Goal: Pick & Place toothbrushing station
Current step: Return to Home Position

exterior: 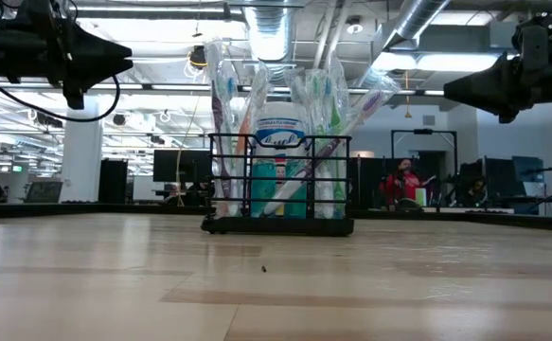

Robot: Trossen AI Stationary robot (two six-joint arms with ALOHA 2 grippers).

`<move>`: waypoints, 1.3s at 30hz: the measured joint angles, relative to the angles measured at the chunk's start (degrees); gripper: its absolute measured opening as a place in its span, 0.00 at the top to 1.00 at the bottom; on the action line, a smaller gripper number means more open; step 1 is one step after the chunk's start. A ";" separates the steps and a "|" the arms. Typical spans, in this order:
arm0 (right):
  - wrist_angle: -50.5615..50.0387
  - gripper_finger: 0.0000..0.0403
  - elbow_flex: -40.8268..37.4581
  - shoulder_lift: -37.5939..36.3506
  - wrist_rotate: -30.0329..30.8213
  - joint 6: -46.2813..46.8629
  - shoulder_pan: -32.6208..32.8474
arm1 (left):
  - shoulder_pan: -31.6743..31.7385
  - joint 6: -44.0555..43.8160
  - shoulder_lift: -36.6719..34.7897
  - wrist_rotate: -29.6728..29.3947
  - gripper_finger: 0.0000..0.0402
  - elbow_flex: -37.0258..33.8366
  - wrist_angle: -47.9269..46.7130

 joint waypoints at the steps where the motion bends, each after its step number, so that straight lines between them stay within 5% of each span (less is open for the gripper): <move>1: -0.01 0.79 0.00 0.00 0.00 0.00 0.01 | 0.00 0.00 0.00 0.00 0.76 0.00 0.00; 39: 0.01 0.79 0.00 0.00 0.02 0.00 -0.01 | 0.00 0.00 0.00 0.04 0.76 -0.01 0.00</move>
